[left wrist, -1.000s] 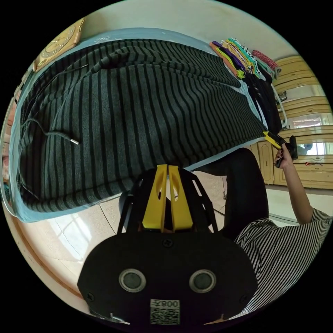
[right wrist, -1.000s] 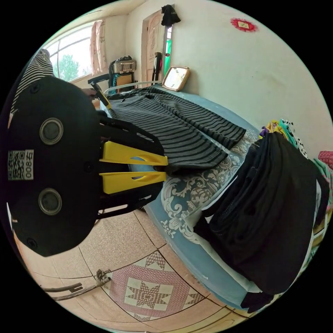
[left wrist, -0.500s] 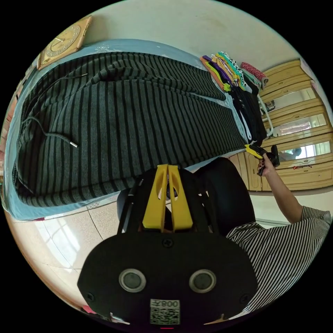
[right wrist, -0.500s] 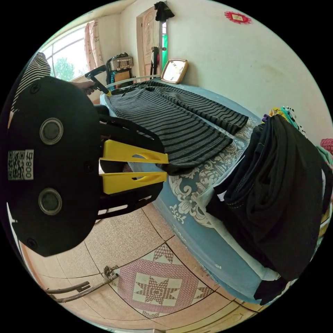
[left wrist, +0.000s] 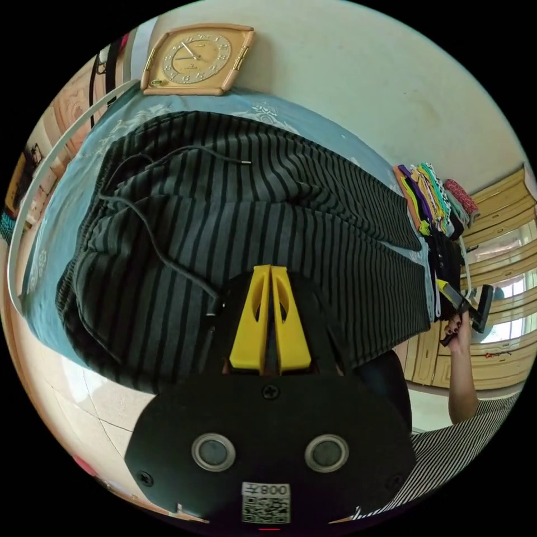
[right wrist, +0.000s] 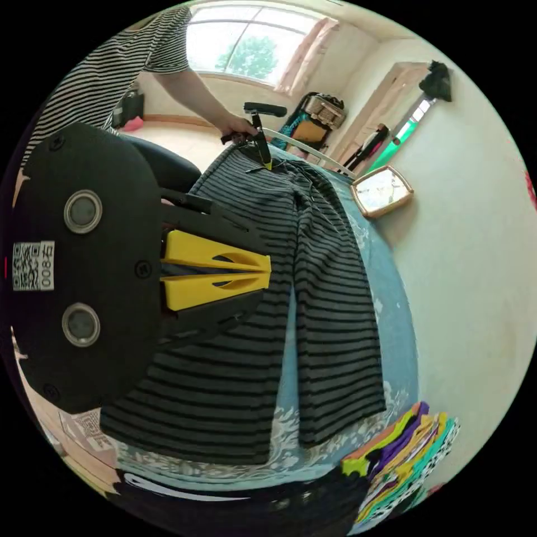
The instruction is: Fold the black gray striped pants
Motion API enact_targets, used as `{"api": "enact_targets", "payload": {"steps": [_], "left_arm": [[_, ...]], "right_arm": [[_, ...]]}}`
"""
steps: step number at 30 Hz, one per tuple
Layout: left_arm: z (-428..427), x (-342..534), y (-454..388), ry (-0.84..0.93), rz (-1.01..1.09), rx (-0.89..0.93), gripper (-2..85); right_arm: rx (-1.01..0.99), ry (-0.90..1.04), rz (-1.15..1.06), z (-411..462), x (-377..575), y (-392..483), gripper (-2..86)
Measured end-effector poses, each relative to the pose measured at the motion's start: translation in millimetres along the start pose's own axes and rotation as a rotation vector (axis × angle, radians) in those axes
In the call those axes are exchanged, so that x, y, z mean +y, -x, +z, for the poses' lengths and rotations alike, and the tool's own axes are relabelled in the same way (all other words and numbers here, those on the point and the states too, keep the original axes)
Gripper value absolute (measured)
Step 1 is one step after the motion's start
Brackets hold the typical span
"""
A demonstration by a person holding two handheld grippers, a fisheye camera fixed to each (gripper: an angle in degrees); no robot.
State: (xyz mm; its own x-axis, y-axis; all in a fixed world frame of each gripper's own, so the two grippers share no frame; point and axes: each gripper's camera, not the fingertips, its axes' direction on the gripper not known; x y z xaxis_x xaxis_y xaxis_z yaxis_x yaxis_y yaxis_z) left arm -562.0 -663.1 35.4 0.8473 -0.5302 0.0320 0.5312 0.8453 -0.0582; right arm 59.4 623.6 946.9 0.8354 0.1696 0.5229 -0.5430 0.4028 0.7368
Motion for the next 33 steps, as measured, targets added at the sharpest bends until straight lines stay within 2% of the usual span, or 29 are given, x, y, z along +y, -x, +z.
{"api": "enact_targets", "payload": {"steps": [2, 5, 10, 12, 13, 14, 17, 22, 24, 28, 30, 33], "left_arm": [[6.9, -21.2, 16.8, -0.024, -0.015, -0.035, 0.1], [18.9, -58.4, 45.4, -0.076, -0.047, -0.105, 0.1], [56.2, -119.7, 92.9, -0.138, -0.091, -0.213, 0.2], [86.7, -145.1, 117.6, -0.134, -0.132, -0.277, 0.2], [95.0, -150.9, 123.5, -0.128, -0.144, -0.290, 0.2], [112.4, -161.8, 134.9, -0.117, -0.163, -0.313, 0.2], [155.5, -183.3, 154.1, -0.061, -0.169, -0.353, 0.2], [197.0, -181.6, 166.5, -0.063, -0.171, -0.364, 0.2], [203.3, -163.3, 166.1, -0.121, -0.133, -0.348, 0.2], [222.8, -135.1, 182.9, -0.175, -0.118, -0.292, 0.2], [250.8, -127.2, 205.6, -0.120, -0.151, -0.254, 0.2], [269.1, -122.0, 223.3, -0.143, -0.194, -0.207, 0.2]], "right_arm": [[0.035, 0.065, -0.195, 63.8, -62.3, 68.8, 0.1], [0.087, 0.124, -0.357, 140.9, -122.6, 137.8, 0.1], [0.274, 0.220, -0.550, 247.0, -161.0, 205.9, 0.1], [0.324, 0.305, -0.577, 284.1, -159.8, 215.4, 0.2], [0.351, 0.279, -0.582, 295.7, -155.6, 220.0, 0.2], [0.355, 0.206, -0.603, 295.8, -150.6, 225.1, 0.2], [0.320, 0.153, -0.551, 303.4, -154.8, 228.2, 0.3], [0.225, 0.202, -0.494, 312.8, -183.1, 231.5, 0.2], [0.208, 0.218, -0.463, 309.3, -194.3, 234.8, 0.2], [0.122, 0.070, -0.433, 292.5, -210.1, 256.5, 0.1], [0.062, 0.087, -0.474, 303.6, -218.4, 275.0, 0.1], [0.045, 0.142, -0.562, 331.8, -232.2, 309.4, 0.1]]}}
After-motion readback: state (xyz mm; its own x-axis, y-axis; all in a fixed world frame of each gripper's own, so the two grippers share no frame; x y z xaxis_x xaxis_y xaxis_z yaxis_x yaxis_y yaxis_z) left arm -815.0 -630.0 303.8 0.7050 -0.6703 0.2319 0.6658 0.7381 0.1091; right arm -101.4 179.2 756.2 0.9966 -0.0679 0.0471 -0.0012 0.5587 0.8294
